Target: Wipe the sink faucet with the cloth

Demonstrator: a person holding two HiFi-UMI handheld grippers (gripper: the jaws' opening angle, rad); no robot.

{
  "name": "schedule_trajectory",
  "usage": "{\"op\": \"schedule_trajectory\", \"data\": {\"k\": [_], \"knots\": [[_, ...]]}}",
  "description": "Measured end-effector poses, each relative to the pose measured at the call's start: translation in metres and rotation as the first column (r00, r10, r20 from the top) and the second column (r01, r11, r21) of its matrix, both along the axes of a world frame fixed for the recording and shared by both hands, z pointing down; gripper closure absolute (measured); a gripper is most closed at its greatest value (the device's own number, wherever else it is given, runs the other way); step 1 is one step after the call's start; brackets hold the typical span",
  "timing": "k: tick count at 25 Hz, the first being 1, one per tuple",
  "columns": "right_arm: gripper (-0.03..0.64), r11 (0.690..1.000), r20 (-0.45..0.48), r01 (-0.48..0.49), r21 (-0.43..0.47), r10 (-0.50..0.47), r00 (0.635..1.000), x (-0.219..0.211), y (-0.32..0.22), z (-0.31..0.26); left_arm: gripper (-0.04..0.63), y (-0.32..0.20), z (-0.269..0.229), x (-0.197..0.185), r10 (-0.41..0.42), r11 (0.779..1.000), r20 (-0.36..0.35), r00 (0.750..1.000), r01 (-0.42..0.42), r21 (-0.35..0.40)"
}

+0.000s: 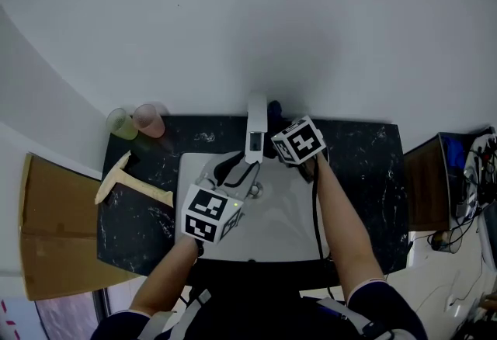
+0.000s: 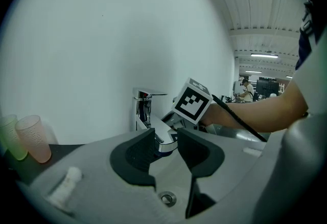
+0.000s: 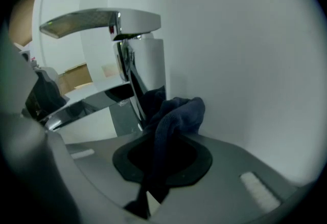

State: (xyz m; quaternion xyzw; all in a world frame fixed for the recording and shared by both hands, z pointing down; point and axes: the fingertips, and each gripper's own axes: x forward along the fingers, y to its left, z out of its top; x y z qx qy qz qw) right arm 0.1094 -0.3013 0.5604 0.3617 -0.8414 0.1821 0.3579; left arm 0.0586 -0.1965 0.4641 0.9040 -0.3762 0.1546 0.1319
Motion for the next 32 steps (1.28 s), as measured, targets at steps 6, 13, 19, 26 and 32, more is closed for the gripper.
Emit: {"op": "schedule_trajectory", "data": {"k": [6, 13, 19, 26, 32], "knots": [[0.575, 1.000, 0.137, -0.022, 0.013, 0.020, 0.990, -0.001, 0.012, -0.011, 0.454, 0.000, 0.001, -0.002, -0.007, 1.000, 0.005, 1.000, 0.007, 0.000], [0.575, 0.985, 0.356, -0.088, 0.152, 0.028, 0.934, 0.001, 0.017, -0.063, 0.457, -0.001, 0.001, -0.003, -0.015, 1.000, 0.024, 1.000, 0.015, 0.007], [0.575, 0.981, 0.413, -0.015, 0.192, -0.067, 0.908, -0.008, 0.042, -0.086, 0.462, -0.001, 0.002, -0.001, -0.008, 1.000, 0.038, 0.999, 0.008, 0.014], [0.575, 0.974, 0.412, 0.061, 0.216, -0.148, 0.899, -0.023, 0.083, -0.100, 0.460, -0.003, 0.001, 0.001, 0.021, 1.000, 0.034, 0.999, -0.021, 0.014], [0.575, 0.956, 0.330, 0.159, 0.248, -0.238, 0.914, -0.034, 0.119, -0.109, 0.462, 0.004, 0.000, 0.001, 0.050, 0.999, 0.042, 0.998, -0.051, 0.017]]}}
